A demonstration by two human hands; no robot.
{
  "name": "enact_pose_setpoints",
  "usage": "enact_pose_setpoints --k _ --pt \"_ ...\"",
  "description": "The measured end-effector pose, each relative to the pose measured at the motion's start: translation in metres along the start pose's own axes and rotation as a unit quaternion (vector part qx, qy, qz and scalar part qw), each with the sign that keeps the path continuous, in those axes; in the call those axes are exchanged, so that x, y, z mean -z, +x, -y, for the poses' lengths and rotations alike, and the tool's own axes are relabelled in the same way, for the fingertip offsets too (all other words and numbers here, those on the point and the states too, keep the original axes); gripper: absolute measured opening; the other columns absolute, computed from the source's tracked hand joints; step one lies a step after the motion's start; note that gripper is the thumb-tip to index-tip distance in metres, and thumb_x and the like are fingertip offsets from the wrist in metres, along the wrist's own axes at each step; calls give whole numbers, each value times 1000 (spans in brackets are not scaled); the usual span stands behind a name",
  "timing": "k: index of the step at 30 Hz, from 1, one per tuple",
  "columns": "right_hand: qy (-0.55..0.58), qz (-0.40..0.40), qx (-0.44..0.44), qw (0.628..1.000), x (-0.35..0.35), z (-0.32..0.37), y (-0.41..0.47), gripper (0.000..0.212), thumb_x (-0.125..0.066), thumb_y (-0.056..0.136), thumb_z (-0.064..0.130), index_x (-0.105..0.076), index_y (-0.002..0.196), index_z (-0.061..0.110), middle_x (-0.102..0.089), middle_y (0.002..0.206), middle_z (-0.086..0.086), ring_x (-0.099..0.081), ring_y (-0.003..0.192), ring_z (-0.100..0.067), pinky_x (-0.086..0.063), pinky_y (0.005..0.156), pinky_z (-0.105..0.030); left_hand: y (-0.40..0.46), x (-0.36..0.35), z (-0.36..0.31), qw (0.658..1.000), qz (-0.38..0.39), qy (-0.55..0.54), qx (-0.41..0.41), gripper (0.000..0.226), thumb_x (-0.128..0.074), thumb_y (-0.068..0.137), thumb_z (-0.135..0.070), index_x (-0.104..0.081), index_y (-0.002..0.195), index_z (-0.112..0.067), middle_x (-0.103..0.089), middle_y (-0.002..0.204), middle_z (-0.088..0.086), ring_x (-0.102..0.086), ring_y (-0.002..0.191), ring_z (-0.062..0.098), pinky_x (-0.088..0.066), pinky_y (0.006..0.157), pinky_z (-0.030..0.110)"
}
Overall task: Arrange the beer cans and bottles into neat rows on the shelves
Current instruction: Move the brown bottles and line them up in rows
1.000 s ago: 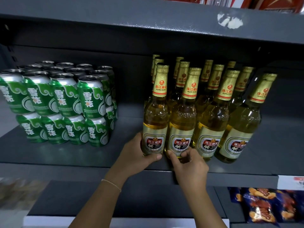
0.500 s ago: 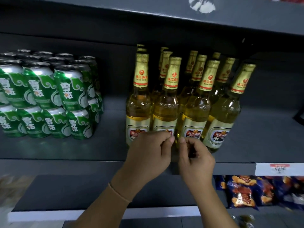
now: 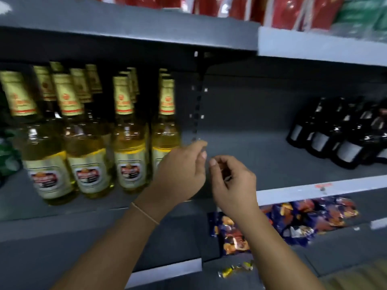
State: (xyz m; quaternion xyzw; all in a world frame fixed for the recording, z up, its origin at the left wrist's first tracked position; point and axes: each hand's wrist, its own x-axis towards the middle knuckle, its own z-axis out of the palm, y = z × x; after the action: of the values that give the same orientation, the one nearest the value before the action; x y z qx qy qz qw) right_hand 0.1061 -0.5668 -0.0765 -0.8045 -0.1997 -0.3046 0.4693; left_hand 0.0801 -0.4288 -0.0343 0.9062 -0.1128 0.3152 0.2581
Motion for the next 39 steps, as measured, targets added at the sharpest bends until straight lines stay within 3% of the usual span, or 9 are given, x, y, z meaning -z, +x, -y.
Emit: enact_pose_setpoints --k 4,10,14,19,23,26,30,36,39 --pt "-30 5 3 1000 71 -54 19 19 -56 94 33 -69 97 19 -67 78 9 -60 68 -7 -49 66 -25 33 -57 -51 1000 17 -5 4 38 -45 99 -24 -50 136 -16 -68 107 6 -61 98 26 -45 83 35" --pt "-67 -24 -18 997 150 -120 42 14 -60 94 29 -68 98 18 -66 77 10 -61 69 -7 -47 65 -22 74 -126 -107 998 42 -39 21 43 -49 97 -26 -46 139 -17 -64 118 5 -61 95 26 -47 86 36" --pt "-82 -31 -45 995 171 -153 55 15 -61 94 27 -68 103 17 -66 80 8 -62 71 -8 -51 68 -28 95 -164 -126 997 65 -33 17 46 -51 96 -30 -44 140 -21 -60 126 2 -60 102 23 -43 89 31" --pt "-109 -39 -57 992 186 -181 84 21 -60 94 26 -66 110 14 -66 85 5 -63 76 -11 -53 72 -32 133 -202 -132 994 97 -55 -17 47 -50 96 -31 -44 141 -19 -57 130 5 -60 102 26 -47 94 37" --pt "-141 -65 -55 986 201 -201 116 21 -61 93 19 -65 112 11 -68 86 3 -65 75 -16 -55 73 -36 173 -231 -141 990 105 -86 -38 42 -53 95 -27 -48 136 -17 -58 127 5 -60 100 28 -48 91 35" --pt "-176 -84 -65 979 218 -217 140 22 -62 92 16 -65 113 9 -67 87 4 -65 77 -17 -52 78 -31 199 -253 -151 985 121 -114 -52 39 -54 94 -25 -52 131 -15 -60 122 7 -60 97 28 -50 87 38" --pt "-201 -123 -88 968 244 -239 167 25 -60 92 15 -64 115 10 -68 90 -1 -67 87 -22 -54 82 -38 221 -280 -162 976 153 -139 -61 41 -54 94 -25 -52 134 -14 -58 126 8 -59 106 26 -50 90 36" --pt "-235 -151 -129 952 285 -276 205 30 -58 92 14 -63 121 8 -69 110 -8 -65 99 -25 -44 86 -24 233 -324 -179 967 186 -160 -72 41 -56 93 -24 -54 132 -12 -61 121 6 -60 98 24 -48 94 35" --pt "-243 -139 -142 949 304 -302 222 37 -59 90 14 -60 126 9 -65 120 -11 -62 107 -28 -43 90 -27 240 -345 -194 964 192 -169 -70 42 -57 93 -25 -53 132 -10 -61 120 9 -61 98 24 -48 96 38"
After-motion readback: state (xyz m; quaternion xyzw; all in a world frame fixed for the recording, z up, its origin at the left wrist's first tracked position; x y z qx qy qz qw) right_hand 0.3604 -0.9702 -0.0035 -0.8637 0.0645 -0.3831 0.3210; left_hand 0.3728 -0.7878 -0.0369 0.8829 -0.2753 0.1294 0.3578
